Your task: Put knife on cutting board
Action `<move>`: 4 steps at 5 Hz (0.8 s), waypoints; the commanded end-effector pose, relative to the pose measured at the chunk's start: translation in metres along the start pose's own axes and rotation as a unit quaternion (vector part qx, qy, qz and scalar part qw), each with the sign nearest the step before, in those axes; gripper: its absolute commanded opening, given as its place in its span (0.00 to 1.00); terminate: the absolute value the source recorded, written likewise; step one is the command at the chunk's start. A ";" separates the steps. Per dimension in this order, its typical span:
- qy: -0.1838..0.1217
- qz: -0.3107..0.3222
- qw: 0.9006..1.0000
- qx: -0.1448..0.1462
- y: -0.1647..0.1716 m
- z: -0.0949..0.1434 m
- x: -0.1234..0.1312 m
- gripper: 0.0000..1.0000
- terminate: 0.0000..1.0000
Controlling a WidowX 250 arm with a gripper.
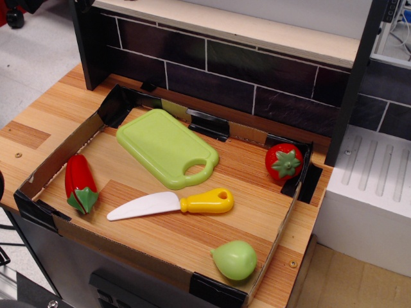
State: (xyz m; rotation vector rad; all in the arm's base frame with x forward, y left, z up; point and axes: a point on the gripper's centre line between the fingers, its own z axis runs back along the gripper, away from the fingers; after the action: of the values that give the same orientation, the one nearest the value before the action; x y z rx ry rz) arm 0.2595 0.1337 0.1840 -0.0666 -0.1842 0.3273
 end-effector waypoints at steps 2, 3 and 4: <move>0.004 -0.130 0.991 0.016 -0.039 -0.017 -0.002 1.00 0.00; 0.005 -0.258 0.966 0.034 -0.075 -0.040 -0.012 1.00 0.00; 0.019 -0.337 0.941 -0.009 -0.122 -0.079 -0.029 1.00 0.00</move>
State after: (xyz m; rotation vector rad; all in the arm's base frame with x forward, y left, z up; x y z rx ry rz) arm 0.2875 0.0038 0.0971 -0.0444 -0.1200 -0.3681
